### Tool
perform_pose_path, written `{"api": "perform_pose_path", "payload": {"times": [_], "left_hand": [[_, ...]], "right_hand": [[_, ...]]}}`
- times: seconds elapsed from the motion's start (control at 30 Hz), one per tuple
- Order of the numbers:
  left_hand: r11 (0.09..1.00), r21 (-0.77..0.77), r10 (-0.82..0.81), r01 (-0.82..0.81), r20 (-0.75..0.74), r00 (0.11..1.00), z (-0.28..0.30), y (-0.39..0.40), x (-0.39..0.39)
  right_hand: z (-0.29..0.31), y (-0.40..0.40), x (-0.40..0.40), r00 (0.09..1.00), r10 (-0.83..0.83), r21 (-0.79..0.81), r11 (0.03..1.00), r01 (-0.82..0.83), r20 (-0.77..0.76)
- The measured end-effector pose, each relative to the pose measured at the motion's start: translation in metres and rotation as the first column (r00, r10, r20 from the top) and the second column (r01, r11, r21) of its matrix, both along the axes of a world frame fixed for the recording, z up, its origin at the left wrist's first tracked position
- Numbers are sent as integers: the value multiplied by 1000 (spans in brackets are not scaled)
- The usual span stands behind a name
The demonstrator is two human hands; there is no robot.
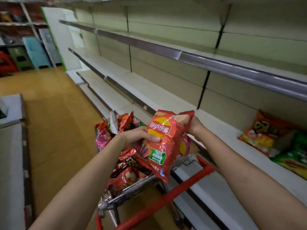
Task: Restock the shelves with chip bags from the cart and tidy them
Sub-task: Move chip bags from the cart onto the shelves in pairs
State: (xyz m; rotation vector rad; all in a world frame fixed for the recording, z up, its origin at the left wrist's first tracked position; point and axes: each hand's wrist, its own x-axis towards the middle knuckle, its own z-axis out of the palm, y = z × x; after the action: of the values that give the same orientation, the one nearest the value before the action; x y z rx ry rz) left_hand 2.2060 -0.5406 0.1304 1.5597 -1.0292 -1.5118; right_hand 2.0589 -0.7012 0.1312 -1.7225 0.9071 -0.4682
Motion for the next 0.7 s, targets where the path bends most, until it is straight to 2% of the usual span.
{"api": "perform_pose_path", "payload": {"times": [0.03,0.1,0.2,0.3,0.4,0.57,0.7], "left_hand": [[999,9,-47,47,38,998,6,3,-7],[995,24,-101,99,98,990,19,10,-19],[994,-1,-108,109,163,981,36,20,-32],[996,-75,-22,38,207,978,41,26,-42],[980,-181,116,-80,197,974,41,27,-43],[932,-287,215,-222,-57,975,41,16,-27],[918,-308,175,-250,-251,952,45,3,-21]], "right_hand": [[5,7,-8,998,-20,62,998,16,53],[14,19,-22,994,2,81,997,-10,110],[22,24,-36,994,29,-42,999,-25,105],[38,30,-40,995,18,-105,994,-8,94],[63,45,-45,976,-45,-50,997,56,212],[71,46,-59,965,-94,-209,967,148,246],[54,49,-65,971,-173,-122,973,194,166]]}}
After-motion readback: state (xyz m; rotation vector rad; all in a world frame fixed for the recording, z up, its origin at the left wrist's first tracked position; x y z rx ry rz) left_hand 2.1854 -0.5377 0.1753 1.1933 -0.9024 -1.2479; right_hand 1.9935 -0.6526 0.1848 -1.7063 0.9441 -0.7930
